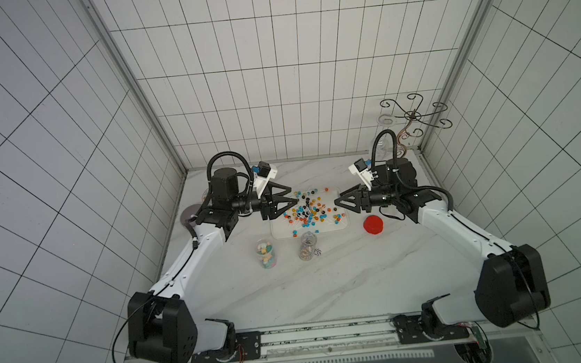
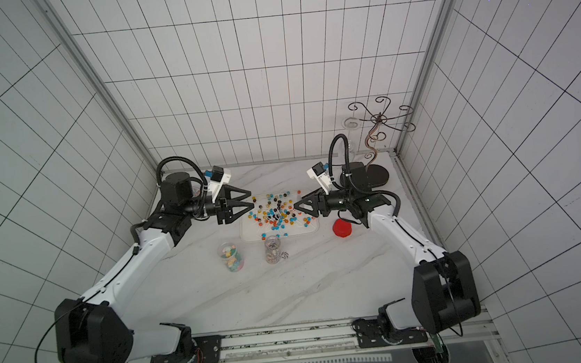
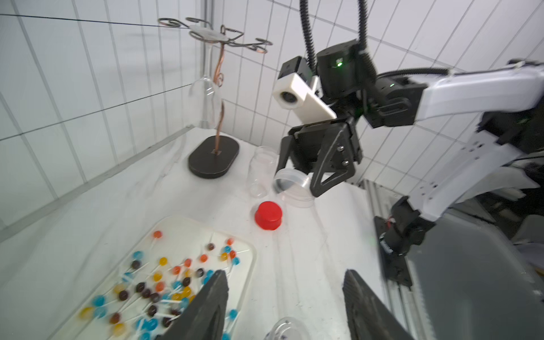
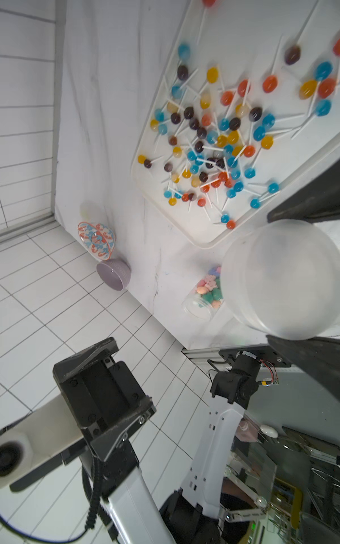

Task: Pour the candies out of the jar
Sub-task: Place the lid at the center of the board.

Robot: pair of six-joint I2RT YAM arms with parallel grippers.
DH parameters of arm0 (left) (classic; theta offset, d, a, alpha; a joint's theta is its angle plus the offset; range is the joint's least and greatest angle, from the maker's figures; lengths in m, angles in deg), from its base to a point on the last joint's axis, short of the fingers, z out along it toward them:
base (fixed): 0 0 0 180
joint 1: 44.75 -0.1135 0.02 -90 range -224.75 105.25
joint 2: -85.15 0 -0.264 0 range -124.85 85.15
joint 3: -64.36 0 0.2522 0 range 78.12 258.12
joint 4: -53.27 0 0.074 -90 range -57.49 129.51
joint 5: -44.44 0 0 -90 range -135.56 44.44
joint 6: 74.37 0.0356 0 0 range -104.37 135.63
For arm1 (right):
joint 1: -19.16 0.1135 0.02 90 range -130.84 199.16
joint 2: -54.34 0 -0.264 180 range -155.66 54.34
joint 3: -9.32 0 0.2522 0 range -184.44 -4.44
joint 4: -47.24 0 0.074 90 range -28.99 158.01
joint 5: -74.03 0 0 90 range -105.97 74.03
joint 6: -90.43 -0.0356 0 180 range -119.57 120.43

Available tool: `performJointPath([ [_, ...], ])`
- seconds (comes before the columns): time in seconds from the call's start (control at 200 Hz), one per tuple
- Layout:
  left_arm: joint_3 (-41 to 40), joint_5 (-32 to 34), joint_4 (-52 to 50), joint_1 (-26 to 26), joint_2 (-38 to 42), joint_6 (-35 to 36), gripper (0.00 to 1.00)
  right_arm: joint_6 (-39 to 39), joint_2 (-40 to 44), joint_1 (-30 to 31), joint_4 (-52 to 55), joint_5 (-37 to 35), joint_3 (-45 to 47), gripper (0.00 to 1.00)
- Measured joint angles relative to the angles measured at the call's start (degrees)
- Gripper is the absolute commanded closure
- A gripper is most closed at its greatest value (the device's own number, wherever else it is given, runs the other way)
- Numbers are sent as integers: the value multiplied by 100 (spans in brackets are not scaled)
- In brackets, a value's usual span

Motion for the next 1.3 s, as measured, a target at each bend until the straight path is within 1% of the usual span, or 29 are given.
performJointPath([
  [0.065,0,503,-273,175,17,227,32,-22,-50,0,146,-437,4,72],
  [0.145,0,1150,-627,518,46,498,29,-101,-129,0,337,-1054,4,72],
  [0.225,0,1657,-916,841,52,702,27,-166,-232,-2,529,-1716,4,72],
  [0.37,-2,2328,-1290,1246,52,927,23,-245,-660,-11,944,-2850,-2,72],
  [0.505,0,2870,-1547,1486,4,1067,19,-297,-1143,-22,1231,-3626,-9,71],
  [0.765,9,3842,-1897,1910,-472,1189,15,-361,-1567,-20,1298,-4529,-33,70],
  [0.965,92,4476,-2059,2210,-876,1198,11,-356,-1996,-20,1255,-4854,-210,65],
  [1.07,190,4721,-2175,2326,-1071,1213,9,-356,-2129,-17,1231,-4948,-273,57],
  [1.15,306,4870,-2225,2402,-1137,1233,8,-356,-2194,-17,1202,-4988,-334,45],
  [1.24,372,5005,-2282,2455,-1180,1233,8,-354,-2218,-15,1185,-4996,-389,34],
  [1.3,415,5060,-2293,2481,-1215,1231,8,-358,-2221,-13,1158,-5001,-415,29],
])
